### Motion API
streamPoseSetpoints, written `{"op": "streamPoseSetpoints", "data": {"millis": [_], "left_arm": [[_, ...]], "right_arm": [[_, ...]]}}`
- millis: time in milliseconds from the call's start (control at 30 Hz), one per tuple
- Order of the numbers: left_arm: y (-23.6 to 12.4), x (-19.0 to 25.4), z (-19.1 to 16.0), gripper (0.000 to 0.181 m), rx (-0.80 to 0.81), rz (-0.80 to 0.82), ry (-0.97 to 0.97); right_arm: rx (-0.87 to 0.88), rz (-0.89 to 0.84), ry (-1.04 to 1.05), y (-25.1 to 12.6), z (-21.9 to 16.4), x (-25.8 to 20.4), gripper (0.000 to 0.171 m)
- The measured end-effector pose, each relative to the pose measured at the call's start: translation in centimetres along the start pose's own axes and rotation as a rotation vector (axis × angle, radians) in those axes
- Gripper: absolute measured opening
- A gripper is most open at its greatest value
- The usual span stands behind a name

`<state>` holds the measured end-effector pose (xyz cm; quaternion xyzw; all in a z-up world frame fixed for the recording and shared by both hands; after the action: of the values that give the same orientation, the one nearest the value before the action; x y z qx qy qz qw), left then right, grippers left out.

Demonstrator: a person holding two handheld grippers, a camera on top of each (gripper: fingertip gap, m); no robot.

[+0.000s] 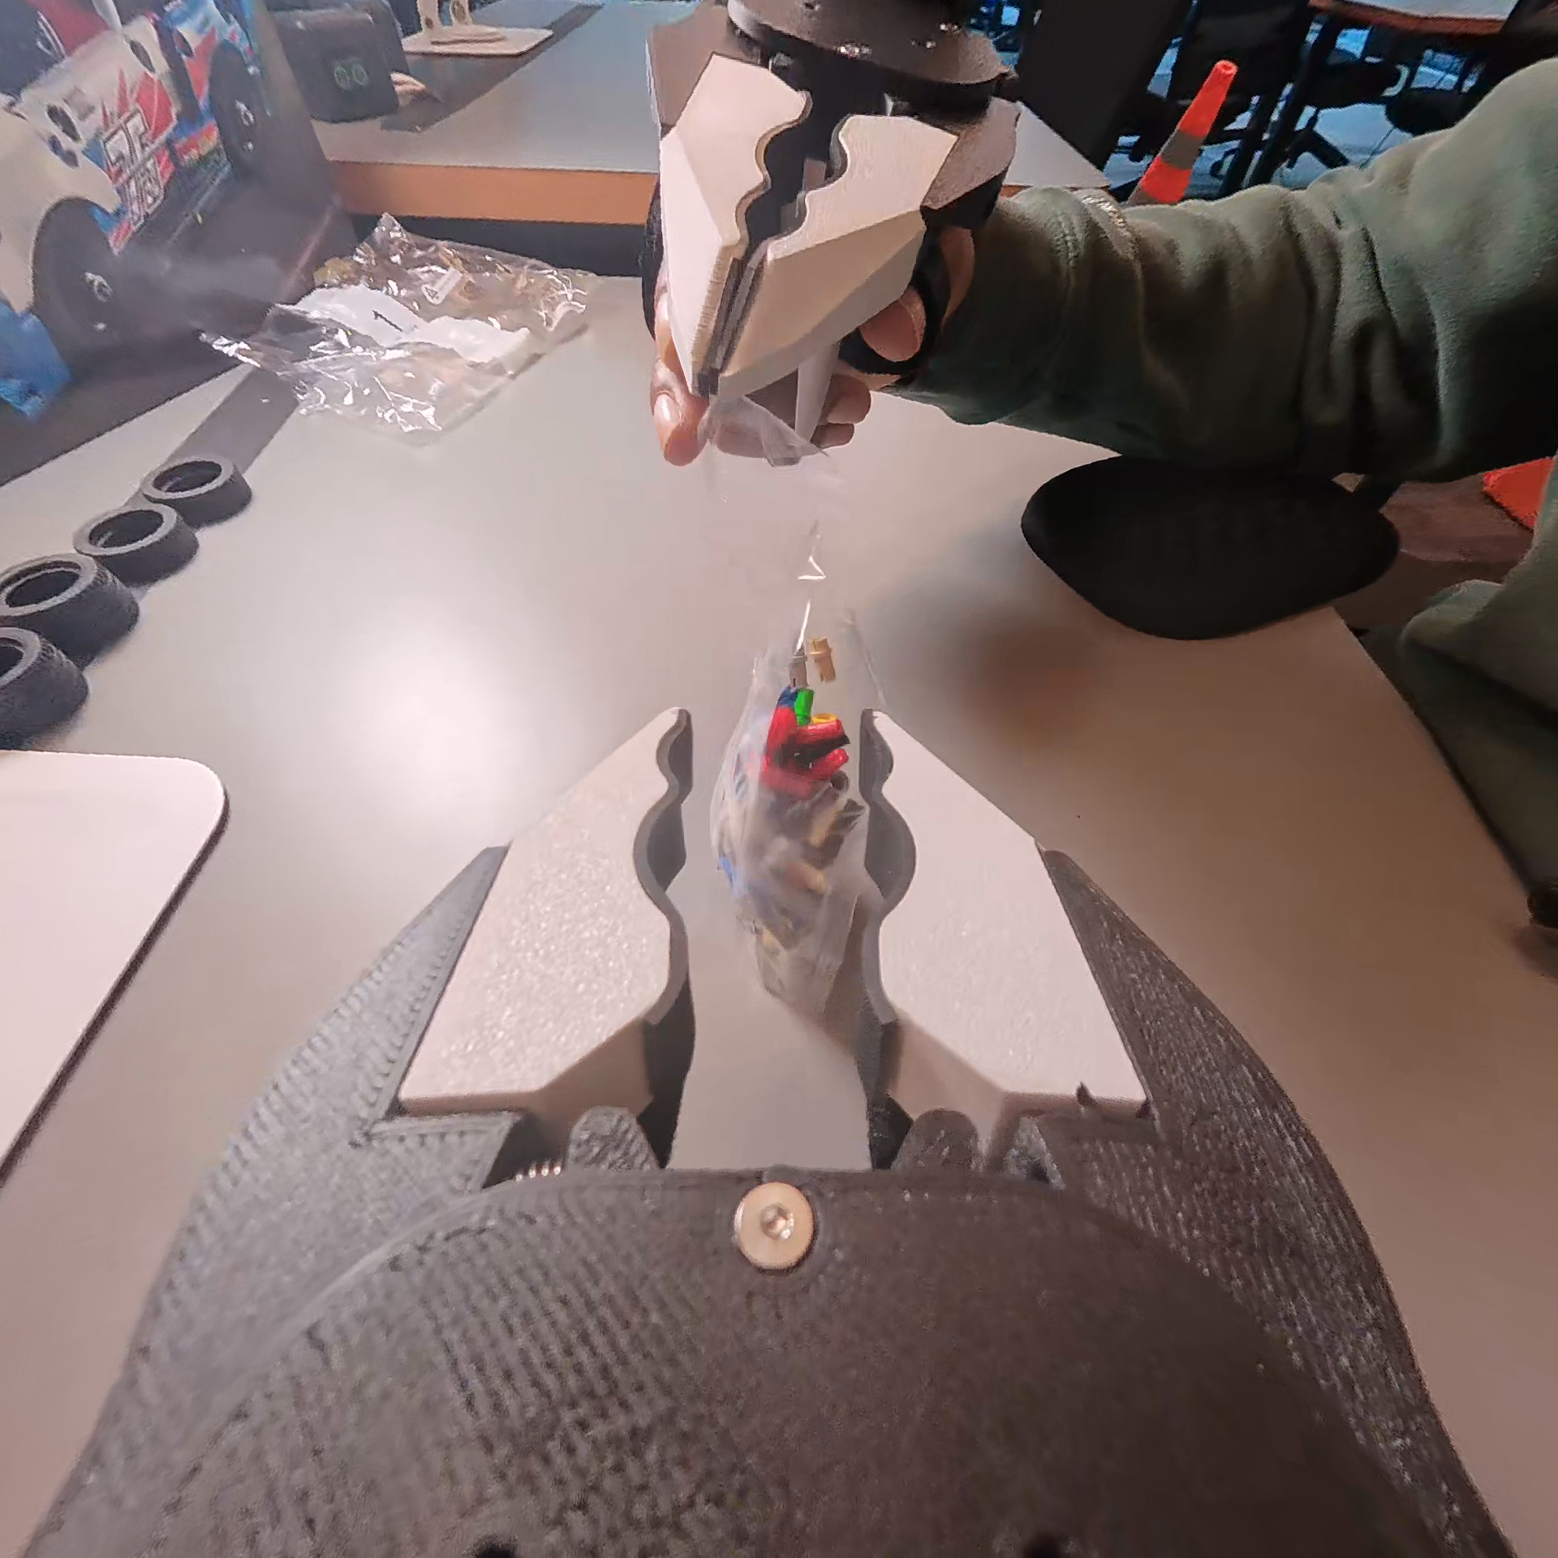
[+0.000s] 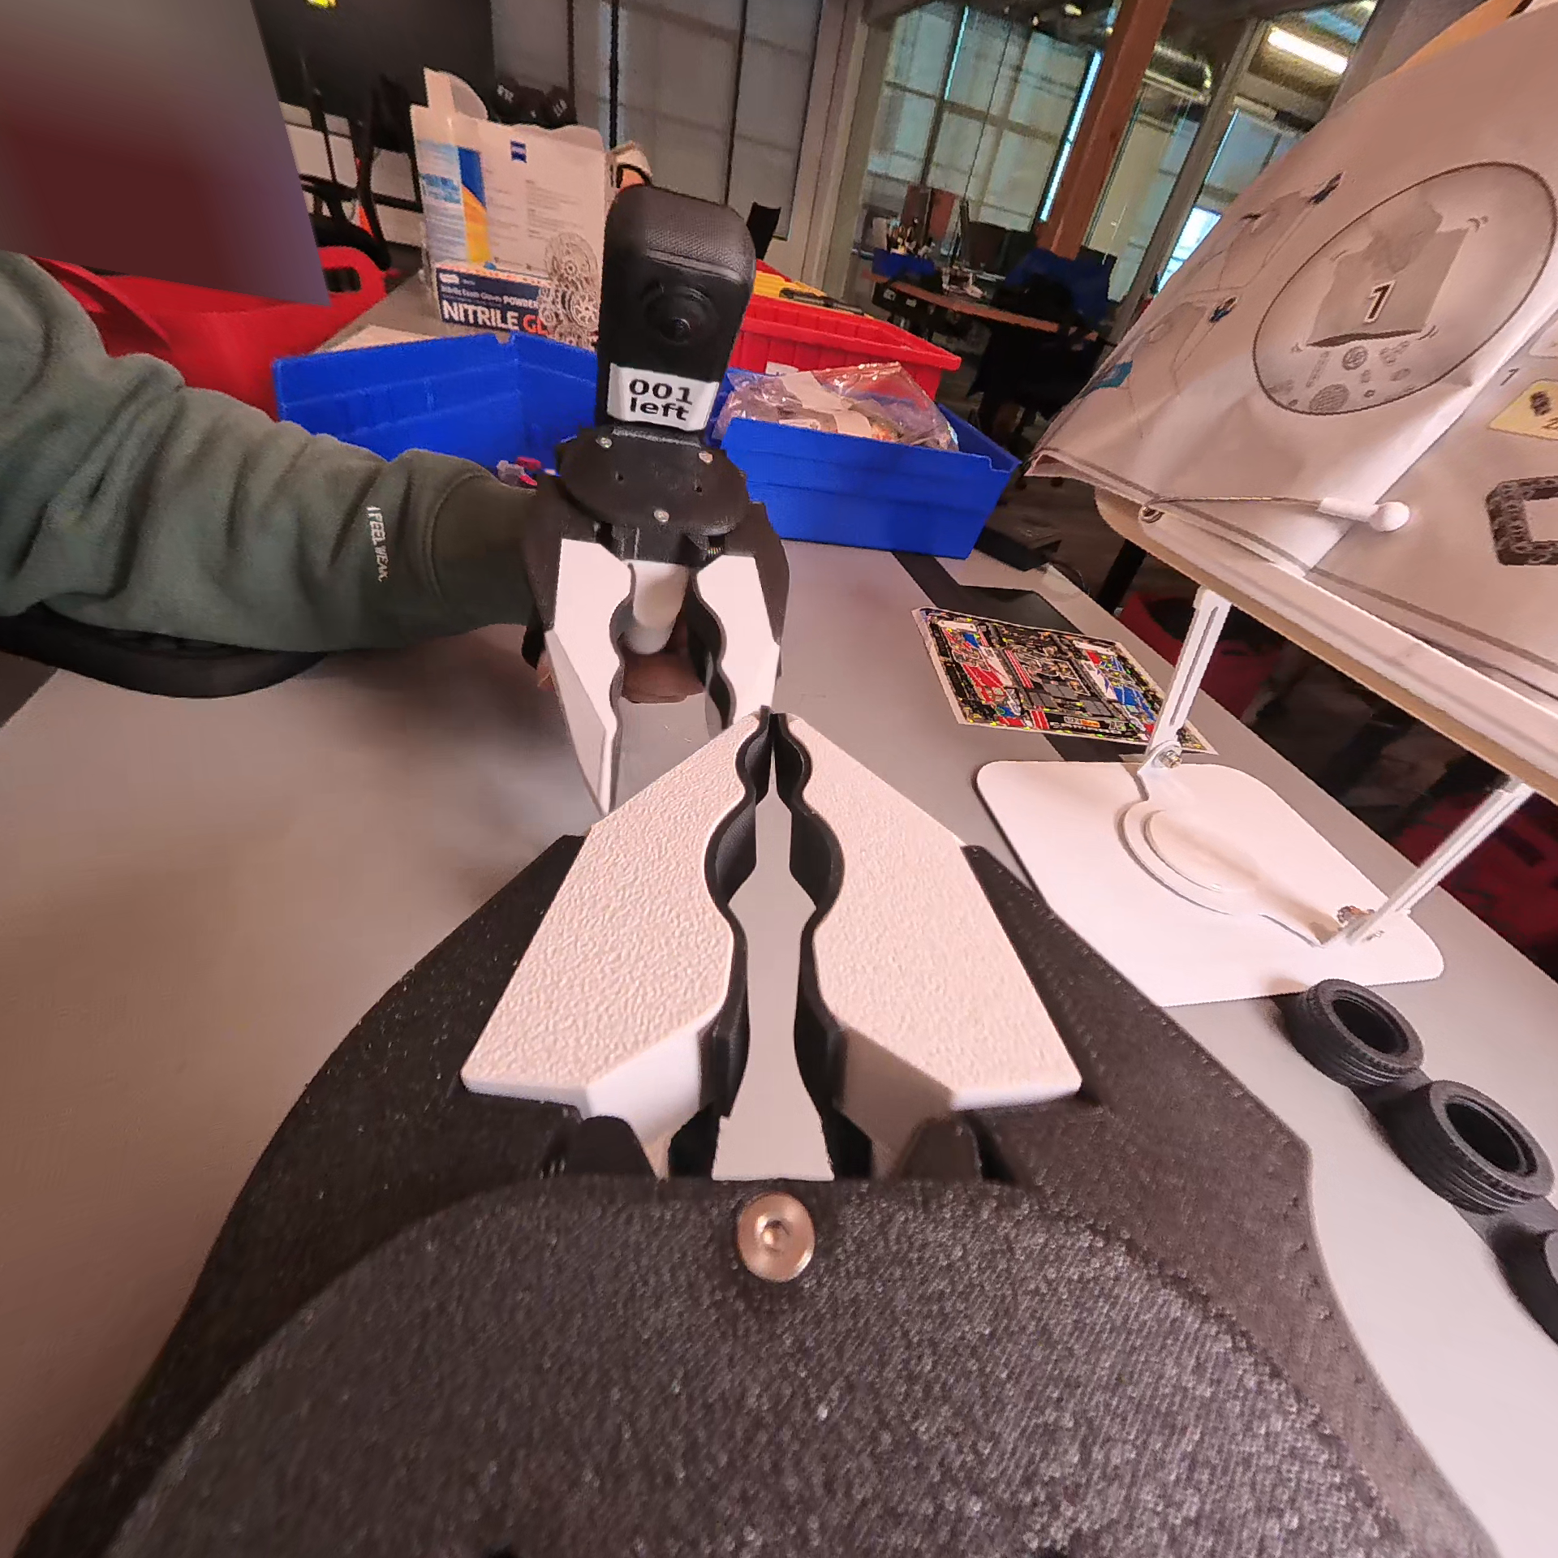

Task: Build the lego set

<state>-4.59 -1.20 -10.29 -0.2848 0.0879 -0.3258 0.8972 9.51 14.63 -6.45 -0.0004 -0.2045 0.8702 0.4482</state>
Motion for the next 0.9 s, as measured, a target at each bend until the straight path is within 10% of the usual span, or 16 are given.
{"op": "streamPoseSetpoints", "data": {"millis": [500,900], "left_arm": [[1.2,0.2,0.4,0.072,-0.009,0.001,-0.024],[2.4,-1.5,0.5,0.000,0.056,0.082,-0.168]], "right_arm": [[-0.029,-0.029,0.016,1.1,1.2,0.6,0.000],[-0.006,-0.044,0.048,1.1,1.4,1.0,0.000]]}}
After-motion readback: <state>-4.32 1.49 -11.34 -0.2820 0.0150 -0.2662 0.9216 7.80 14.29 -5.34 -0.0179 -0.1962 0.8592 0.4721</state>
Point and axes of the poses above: each gripper's, where its closed fingertips meet, y out along the fingers, z out of its top, x = y × z across the jaws, the point moved 10 cm from there along -y, back along the fingers, and after that the axes turned 14 degrees about -x, right-handed, at the moved point
